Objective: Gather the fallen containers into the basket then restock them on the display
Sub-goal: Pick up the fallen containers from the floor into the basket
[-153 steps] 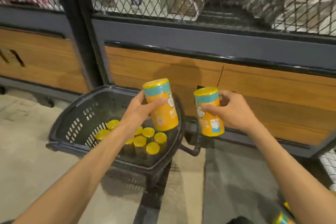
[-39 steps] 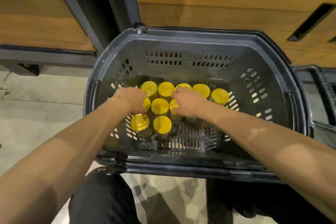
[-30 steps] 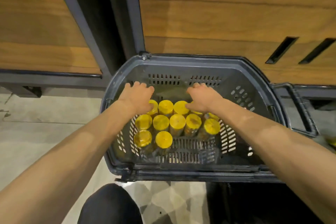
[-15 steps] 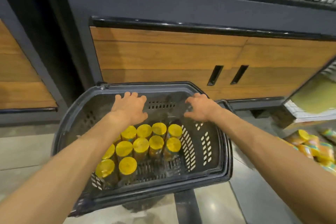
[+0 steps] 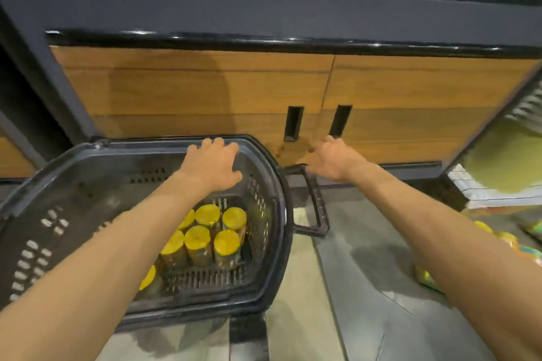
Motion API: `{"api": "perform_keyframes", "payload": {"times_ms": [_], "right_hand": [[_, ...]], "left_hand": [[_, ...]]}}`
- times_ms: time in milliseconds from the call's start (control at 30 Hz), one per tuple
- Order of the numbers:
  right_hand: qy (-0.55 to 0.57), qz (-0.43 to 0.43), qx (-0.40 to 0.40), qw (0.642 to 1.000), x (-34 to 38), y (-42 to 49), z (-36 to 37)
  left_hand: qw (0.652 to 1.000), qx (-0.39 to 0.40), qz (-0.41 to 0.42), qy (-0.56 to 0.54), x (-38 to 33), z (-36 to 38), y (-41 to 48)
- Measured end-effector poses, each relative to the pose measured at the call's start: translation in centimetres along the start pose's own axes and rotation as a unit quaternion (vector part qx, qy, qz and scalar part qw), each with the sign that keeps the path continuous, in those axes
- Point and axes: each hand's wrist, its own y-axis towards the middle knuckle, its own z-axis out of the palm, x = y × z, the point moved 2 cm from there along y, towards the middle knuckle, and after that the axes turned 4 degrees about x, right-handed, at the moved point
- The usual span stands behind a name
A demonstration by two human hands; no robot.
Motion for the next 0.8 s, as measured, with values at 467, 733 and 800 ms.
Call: {"api": "perform_keyframes", "payload": {"times_ms": [467, 733, 800], "right_hand": [[0.065, 0.007, 0.021, 0.998, -22.1, -3.9, 1.2], [0.100, 0.076, 0.032, 0.992, -35.4, -5.4, 6.8], [0.110, 0.099, 0.036, 0.988, -38.2, -6.3, 8.4]], "left_hand": [[1.000, 0.004, 0.014, 0.006, -22.1, -4.3, 3.8], [0.994, 0.029, 0.101, 0.030, -36.6, -2.8, 9.8], [0.990, 0.050, 0.125, 0.035, -39.6, -1.6, 11.4]]}}
